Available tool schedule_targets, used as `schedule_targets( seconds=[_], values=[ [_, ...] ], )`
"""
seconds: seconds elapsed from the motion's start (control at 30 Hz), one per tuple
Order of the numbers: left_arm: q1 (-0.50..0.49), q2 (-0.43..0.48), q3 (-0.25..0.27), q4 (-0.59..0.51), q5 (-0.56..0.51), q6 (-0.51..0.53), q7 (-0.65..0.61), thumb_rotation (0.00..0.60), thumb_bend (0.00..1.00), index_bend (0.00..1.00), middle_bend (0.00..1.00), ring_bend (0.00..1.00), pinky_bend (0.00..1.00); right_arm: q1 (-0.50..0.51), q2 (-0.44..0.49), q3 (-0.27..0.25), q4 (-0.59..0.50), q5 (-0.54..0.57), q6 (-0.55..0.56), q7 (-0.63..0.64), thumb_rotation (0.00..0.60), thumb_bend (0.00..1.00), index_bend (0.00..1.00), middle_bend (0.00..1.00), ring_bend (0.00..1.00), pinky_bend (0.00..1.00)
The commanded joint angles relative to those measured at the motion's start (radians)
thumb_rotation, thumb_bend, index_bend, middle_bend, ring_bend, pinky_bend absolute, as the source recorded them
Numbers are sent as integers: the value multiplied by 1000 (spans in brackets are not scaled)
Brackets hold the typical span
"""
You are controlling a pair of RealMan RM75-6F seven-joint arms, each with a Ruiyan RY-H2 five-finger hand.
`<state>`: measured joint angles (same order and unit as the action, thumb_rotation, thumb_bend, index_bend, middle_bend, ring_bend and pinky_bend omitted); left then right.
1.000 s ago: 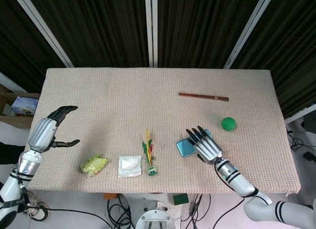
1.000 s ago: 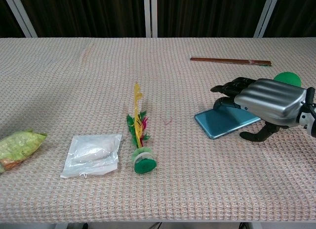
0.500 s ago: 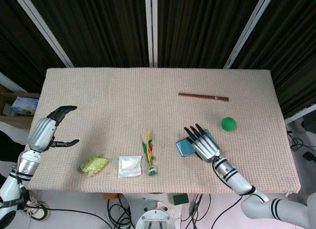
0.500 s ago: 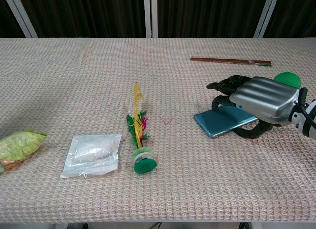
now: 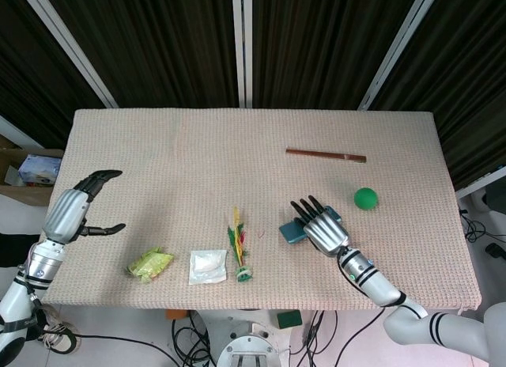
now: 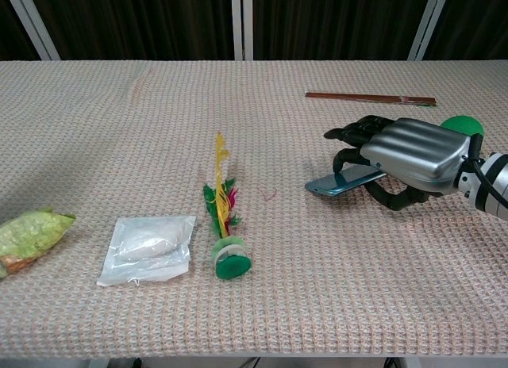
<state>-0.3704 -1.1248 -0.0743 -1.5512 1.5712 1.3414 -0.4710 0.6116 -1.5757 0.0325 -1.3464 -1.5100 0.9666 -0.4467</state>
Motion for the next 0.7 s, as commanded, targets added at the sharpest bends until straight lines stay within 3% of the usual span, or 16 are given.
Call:
schedule_targets(
  seconds=[0.03,0.23,0.3,0.37,0.43,0.5,0.63,0.7],
  values=[
    [-1,0,0,1,0,-2,-1,600,31,145,149,118,233,10,-2,2,11,-10,4,13,590,708,609,42,0,0],
    [-5,-2,2,6,-1,-9,-4,600,31,145,149,118,233,49,-8,25,36,-14,-16,14,590,747,594,46,0,0],
    [-5,-3,2,9,-3,-10,-6,600,31,146,149,118,233,65,-14,39,47,-5,-28,15,589,754,535,45,0,0],
    [-5,-4,1,11,-5,-11,-7,600,31,146,149,118,233,81,-23,54,63,3,-35,22,591,750,379,36,0,0],
    [-5,-4,1,14,-8,-12,-8,600,31,146,149,118,234,91,-39,70,85,6,-24,33,590,733,102,11,0,0],
    [-5,-3,1,15,-10,-14,-9,600,31,146,149,118,234,94,-57,82,109,6,-5,50,589,665,0,0,0,0],
    [-7,-2,2,21,-13,-19,-16,600,31,146,149,118,234,101,-102,97,175,-9,48,98,590,513,0,0,0,0],
    [-7,-1,2,23,-13,-21,-17,600,31,147,149,118,234,102,-120,102,205,-24,82,128,590,485,0,0,0,0]
  ],
)
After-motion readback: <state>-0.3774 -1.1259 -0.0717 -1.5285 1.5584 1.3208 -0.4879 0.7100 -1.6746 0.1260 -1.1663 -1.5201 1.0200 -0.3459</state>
